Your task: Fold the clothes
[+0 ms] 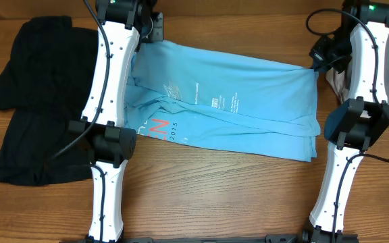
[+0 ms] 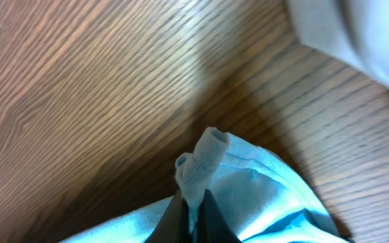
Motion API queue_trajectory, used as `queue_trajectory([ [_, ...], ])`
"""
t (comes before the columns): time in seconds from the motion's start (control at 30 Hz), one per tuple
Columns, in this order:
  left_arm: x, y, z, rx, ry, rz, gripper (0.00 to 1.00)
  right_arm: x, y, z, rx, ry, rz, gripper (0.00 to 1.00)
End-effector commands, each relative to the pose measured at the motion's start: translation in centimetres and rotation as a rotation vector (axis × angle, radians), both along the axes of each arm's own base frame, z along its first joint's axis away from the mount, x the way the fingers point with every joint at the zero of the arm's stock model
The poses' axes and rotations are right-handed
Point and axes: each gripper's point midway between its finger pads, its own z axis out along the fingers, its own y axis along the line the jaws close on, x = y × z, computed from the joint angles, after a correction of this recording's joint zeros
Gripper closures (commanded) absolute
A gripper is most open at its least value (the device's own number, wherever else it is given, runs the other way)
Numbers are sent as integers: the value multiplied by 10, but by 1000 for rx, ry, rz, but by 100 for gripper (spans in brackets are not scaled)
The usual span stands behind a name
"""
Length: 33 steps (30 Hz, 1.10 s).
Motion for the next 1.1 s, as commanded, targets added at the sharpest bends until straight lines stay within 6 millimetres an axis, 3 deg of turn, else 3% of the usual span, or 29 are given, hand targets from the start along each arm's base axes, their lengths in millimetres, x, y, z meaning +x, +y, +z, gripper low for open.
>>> queue_trajectory([
  [0.0, -12, 9, 11, 17, 15, -1, 96, 5, 8, 46, 13, -118, 34, 96],
  [0.13, -22, 20, 5, 26, 69, 16, 96, 3, -2, 62, -71, -140, 24, 96],
  [0.27, -19, 29, 6, 20, 63, 35, 96, 8, -1, 63, -127, -175, 169, 96],
  [0.43, -18, 35, 6, 19, 61, 46, 96, 1, -1, 73, -144, -173, 163, 96],
  [0.67, -24, 36, 4, 25, 87, 46, 96, -7, 12, 125, -162, -273, 158, 96],
  [0.73, -29, 37, 2, 28, 107, 46, 96, -19, 22, 136, -165, -274, 176, 96],
  [0.87, -37, 38, -1, 35, 145, 45, 96, -43, 26, 118, -166, -166, 190, 96],
  [1.07, -48, 41, -6, 49, 194, 45, 96, -87, 22, 48, -156, 110, 193, 96],
])
